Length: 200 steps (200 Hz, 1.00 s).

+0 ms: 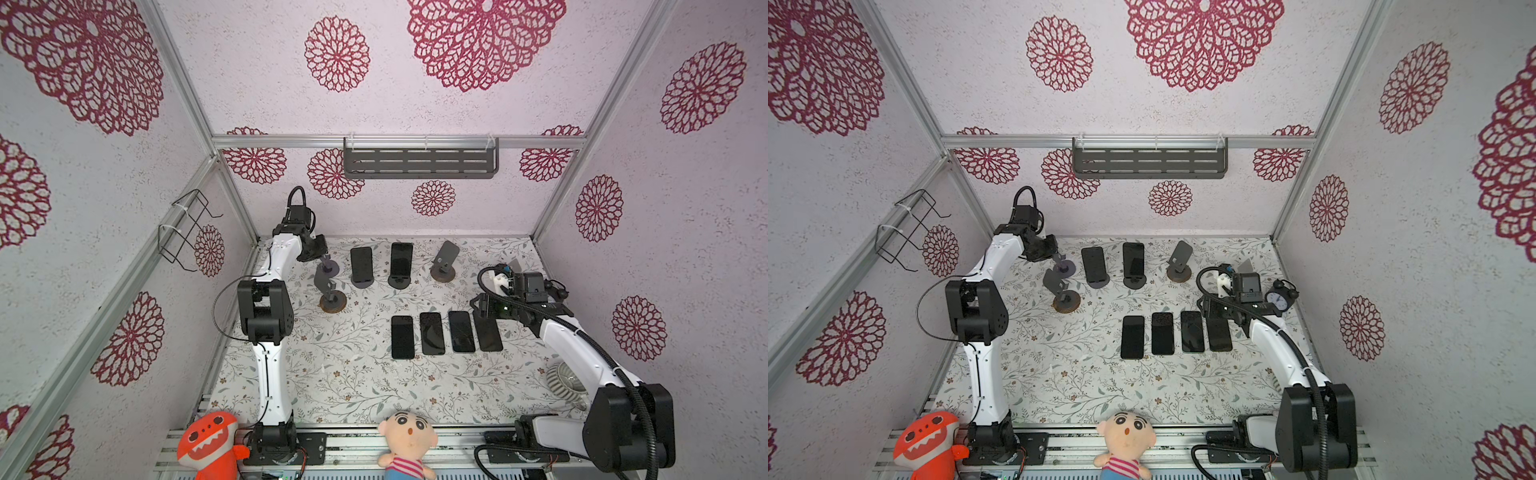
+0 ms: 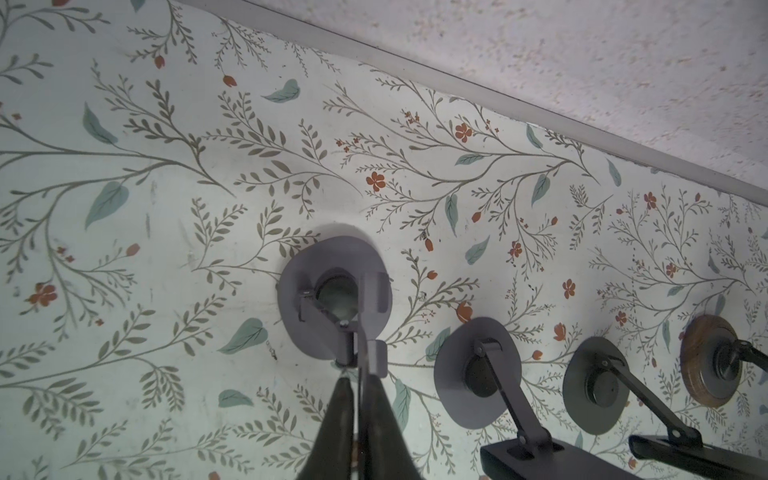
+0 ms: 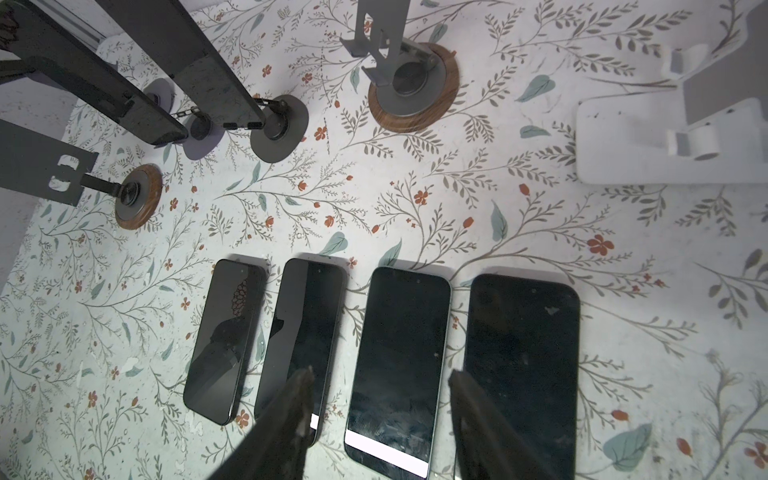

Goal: Remove the phone from the phone stand

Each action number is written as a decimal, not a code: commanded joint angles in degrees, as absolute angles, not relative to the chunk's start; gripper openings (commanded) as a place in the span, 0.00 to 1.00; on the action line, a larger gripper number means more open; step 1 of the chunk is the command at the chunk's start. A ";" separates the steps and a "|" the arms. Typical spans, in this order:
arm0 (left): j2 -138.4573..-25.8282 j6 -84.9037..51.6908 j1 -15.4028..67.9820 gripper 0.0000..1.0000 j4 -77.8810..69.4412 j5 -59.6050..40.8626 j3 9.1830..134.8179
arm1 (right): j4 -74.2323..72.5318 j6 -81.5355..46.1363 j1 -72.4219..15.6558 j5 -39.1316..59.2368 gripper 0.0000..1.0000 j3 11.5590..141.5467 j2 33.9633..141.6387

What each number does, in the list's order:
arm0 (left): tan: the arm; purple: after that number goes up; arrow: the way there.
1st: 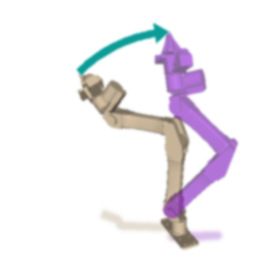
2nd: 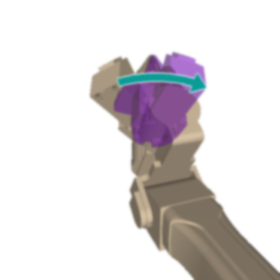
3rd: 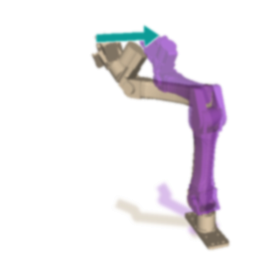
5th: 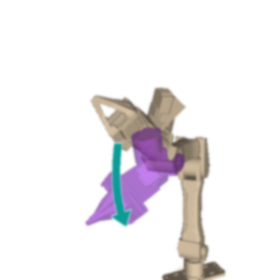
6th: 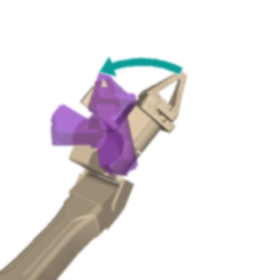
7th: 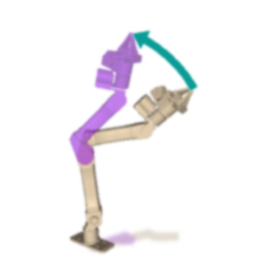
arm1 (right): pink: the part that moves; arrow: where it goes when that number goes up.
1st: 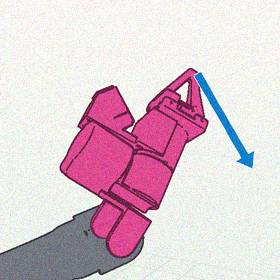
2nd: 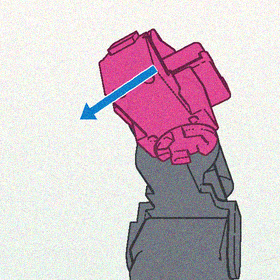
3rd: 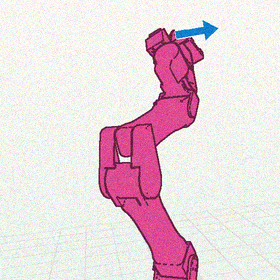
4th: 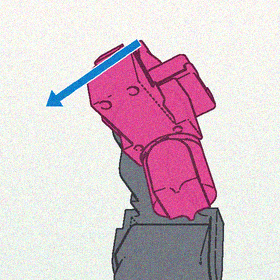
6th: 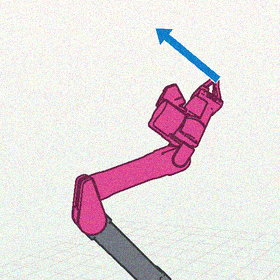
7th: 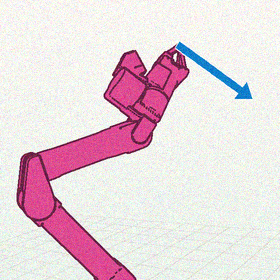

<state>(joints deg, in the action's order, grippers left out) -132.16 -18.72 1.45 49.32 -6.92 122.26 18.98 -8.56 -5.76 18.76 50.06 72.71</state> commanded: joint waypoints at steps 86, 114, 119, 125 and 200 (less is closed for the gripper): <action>-126.70 -12.01 1.58 0.76 51.69 -4.07 124.96 | 20.17 -6.80 -5.42 17.92 0.57 51.84 70.38; -118.57 -10.67 1.76 0.76 50.19 -2.59 121.63 | 19.51 -6.49 -5.45 18.53 0.57 52.10 70.67; -116.93 -10.36 1.76 0.76 49.35 -2.07 120.21 | 19.24 -6.67 -5.45 18.42 0.57 52.23 70.73; -114.73 -9.85 1.89 0.75 48.72 -1.13 118.83 | 18.87 -7.05 -5.45 18.61 0.57 52.49 70.93; -90.69 -14.03 9.77 0.85 48.70 5.94 96.02 | 12.57 -3.91 -6.06 32.43 0.57 59.80 78.59</action>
